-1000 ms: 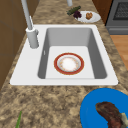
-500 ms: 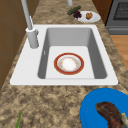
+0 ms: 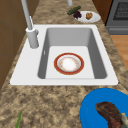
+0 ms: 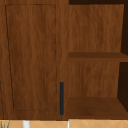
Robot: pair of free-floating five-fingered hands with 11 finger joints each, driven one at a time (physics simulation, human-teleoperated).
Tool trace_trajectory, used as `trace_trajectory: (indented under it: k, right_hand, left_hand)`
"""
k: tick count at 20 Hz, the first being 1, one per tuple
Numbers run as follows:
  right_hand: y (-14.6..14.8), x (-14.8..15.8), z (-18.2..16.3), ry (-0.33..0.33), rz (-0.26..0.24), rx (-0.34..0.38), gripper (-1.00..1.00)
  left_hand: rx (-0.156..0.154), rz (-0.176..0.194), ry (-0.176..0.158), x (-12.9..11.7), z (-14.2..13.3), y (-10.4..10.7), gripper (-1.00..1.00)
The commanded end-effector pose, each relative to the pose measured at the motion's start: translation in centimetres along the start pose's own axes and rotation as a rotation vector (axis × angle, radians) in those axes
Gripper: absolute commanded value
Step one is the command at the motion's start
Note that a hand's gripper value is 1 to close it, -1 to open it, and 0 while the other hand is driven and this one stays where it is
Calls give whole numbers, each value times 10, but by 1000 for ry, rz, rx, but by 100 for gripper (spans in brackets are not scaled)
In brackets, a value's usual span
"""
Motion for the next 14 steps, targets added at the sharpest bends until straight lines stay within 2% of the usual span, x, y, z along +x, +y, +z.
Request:
trace_trajectory:
  k: [1,8,14]
  right_hand:
    - [3,6,-18,16,141,-29,-100]
    - [10,16,-46,45,214,-47,-100]
    - [15,28,-52,94,256,-9,-100]
  left_hand:
    - [0,0,0,0,0,0,0]
    - [0,0,0,0,0,0,0]
    - [0,0,0,0,0,0,0]
